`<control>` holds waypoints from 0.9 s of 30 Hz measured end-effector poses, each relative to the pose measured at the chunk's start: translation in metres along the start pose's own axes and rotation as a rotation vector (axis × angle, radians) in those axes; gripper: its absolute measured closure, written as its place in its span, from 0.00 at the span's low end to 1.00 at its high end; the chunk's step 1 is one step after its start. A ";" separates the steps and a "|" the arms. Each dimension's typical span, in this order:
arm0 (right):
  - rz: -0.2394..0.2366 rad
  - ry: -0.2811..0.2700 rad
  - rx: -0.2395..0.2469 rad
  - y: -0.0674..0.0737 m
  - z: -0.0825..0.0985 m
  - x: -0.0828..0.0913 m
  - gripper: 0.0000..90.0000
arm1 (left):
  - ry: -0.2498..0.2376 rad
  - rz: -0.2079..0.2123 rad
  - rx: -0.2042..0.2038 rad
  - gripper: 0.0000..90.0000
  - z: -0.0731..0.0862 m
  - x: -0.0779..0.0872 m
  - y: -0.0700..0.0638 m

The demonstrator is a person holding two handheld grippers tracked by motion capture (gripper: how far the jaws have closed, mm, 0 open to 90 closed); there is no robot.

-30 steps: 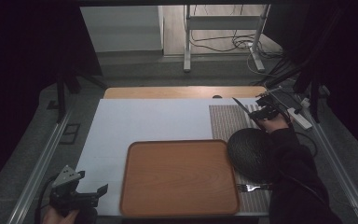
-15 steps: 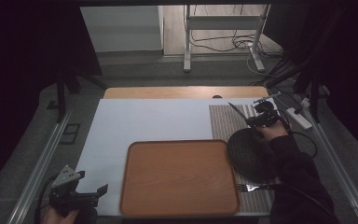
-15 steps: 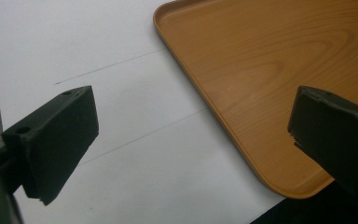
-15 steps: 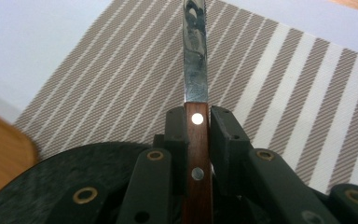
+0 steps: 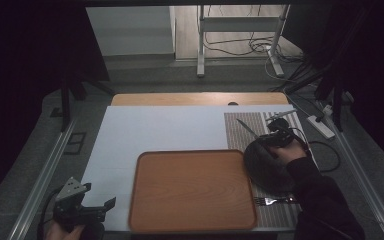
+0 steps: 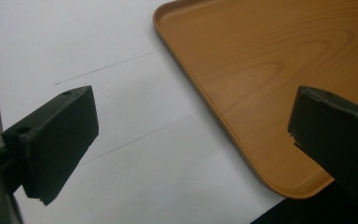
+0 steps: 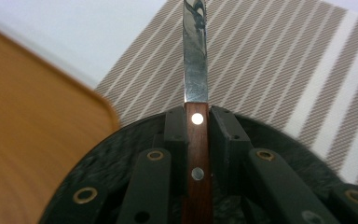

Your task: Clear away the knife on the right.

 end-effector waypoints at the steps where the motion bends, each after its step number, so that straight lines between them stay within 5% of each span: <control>1: -0.003 0.002 0.006 0.003 0.001 0.001 0.86 | 0.000 0.000 0.000 0.02 0.000 0.000 0.000; 11: -0.032 -0.006 0.022 0.023 0.010 0.009 0.86 | 0.000 -0.001 -0.001 0.02 0.000 0.000 0.000; 27: -0.096 -0.015 0.080 0.077 0.026 0.028 0.86 | 0.000 -0.002 -0.002 0.03 0.000 0.000 0.000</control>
Point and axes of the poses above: each handheld gripper's, and its own axes: x roughly backward along the jaws, z roughly out of its underside, y roughly to its left, the point moved 10 cm from there along -x, roughly forward along the jaws, and after that the axes turned 3 degrees about -y, right-handed, at the moved point
